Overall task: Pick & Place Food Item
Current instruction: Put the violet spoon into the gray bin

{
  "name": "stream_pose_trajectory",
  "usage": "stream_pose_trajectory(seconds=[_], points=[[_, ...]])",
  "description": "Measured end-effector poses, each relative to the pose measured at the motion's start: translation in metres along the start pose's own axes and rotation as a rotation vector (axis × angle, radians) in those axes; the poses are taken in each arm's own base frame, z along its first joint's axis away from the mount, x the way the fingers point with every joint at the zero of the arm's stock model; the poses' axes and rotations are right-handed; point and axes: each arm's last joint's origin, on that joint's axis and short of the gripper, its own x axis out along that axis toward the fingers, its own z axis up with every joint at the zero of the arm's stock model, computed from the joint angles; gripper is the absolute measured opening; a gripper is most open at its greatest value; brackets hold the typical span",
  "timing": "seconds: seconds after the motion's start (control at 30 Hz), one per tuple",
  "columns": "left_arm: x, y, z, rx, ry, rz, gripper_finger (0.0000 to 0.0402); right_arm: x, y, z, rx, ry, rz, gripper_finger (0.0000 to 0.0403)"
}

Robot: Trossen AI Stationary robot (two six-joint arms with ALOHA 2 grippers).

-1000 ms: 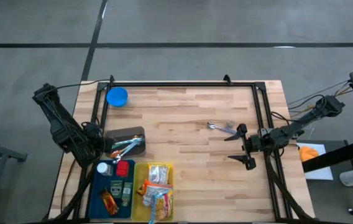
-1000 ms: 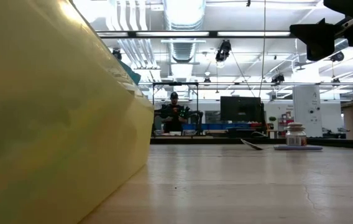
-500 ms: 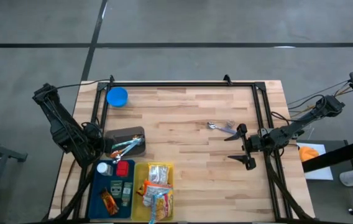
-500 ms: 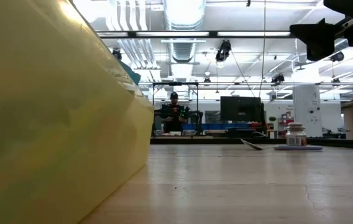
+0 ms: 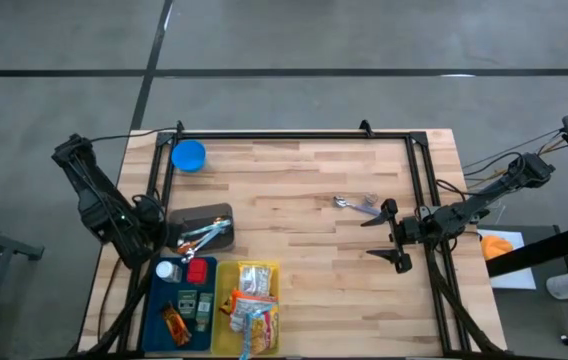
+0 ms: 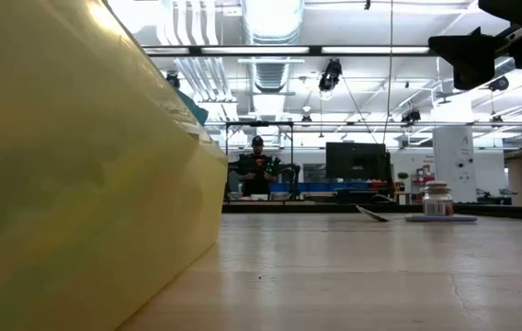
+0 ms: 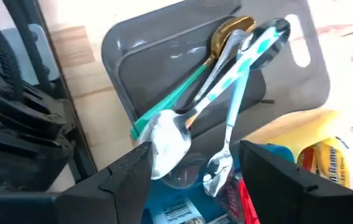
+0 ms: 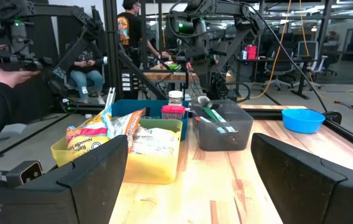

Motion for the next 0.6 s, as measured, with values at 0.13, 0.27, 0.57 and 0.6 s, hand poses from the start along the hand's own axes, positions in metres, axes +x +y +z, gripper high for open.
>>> stream_pose_trajectory(seconds=[0.13, 0.27, 0.57, 0.6], points=[[-0.010, -0.004, 0.003, 0.014, -0.024, -0.018, 0.0239, 0.000, 0.000, 0.000, 0.000, 0.000, 0.000, 0.0338], [-0.018, -0.010, 0.003, 0.016, -0.053, -0.044, 0.0239, 0.000, 0.000, 0.000, 0.000, 0.000, 0.000, 0.0338], [-0.031, -0.034, -0.004, 0.145, -0.174, -0.099, 0.0239, 0.000, 0.000, 0.000, 0.000, 0.000, 0.000, 0.0338], [-0.032, -0.037, -0.005, 0.162, -0.190, -0.104, 0.0239, 0.000, 0.000, 0.000, 0.000, 0.000, 0.000, 0.0338]])
